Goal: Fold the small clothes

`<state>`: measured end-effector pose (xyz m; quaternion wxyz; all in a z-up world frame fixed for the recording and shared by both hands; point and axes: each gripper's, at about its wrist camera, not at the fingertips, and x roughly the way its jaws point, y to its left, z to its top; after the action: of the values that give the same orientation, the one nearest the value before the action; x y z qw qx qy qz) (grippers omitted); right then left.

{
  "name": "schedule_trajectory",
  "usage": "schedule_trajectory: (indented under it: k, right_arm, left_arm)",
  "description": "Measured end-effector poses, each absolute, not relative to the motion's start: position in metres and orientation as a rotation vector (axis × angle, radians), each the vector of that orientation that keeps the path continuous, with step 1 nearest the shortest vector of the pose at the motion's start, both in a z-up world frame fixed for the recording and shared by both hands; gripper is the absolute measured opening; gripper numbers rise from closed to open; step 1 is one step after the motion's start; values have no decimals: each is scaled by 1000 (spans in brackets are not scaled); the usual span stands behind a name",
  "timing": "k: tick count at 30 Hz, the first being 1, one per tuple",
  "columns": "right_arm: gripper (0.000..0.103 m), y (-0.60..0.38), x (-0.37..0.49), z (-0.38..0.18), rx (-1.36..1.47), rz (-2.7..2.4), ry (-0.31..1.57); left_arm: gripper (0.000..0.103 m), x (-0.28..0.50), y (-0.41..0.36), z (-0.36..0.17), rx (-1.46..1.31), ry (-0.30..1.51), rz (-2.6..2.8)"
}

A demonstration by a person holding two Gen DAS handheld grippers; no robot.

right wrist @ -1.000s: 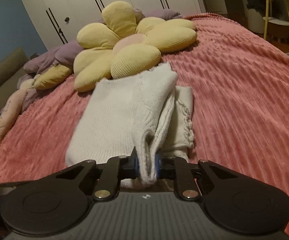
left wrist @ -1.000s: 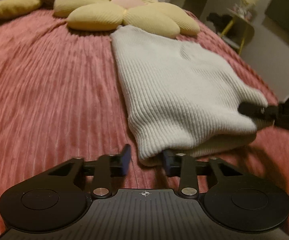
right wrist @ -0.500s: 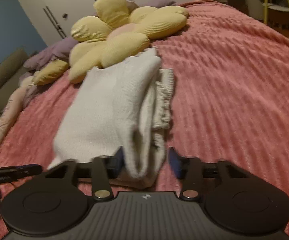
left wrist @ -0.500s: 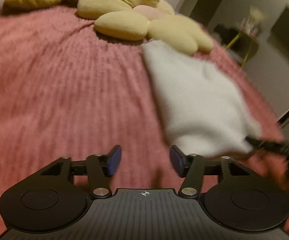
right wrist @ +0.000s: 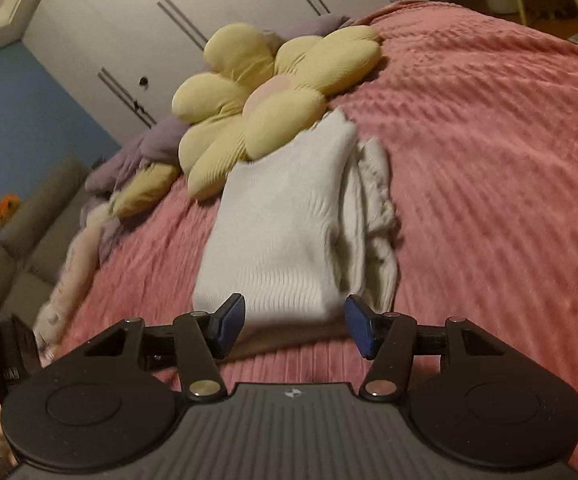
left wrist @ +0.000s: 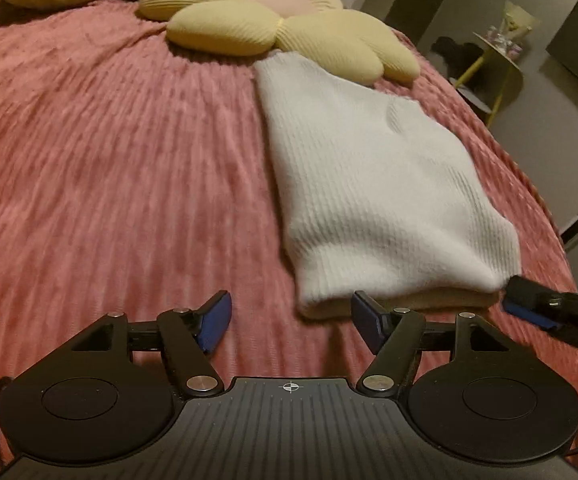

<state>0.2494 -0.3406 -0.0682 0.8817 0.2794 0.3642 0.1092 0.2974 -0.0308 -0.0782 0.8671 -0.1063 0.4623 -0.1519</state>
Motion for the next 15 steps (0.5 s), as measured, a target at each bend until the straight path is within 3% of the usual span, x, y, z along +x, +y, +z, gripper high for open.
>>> schedule_trajectory:
  k: [2,6,10,13,15]
  right_arm:
    - [47,-336,251,-76,597,209,781]
    - [45,-346,250,-79,709,177,768]
    - [37,-353,257,-86,770,178,780]
    - [22,-355,264,-99,841,175,815]
    - [20,-355,267,-104,864,180,813]
  left_arm:
    - [71,295,-39,-80,-181,964,-330]
    - [65,292,-53,-83,-118,919,-298]
    - [46,294,-61,-83,-134,911,-318]
    - [40,294,-65,-83,-111,914,-318]
    - [34,296,-67,-84,-95,917,-314]
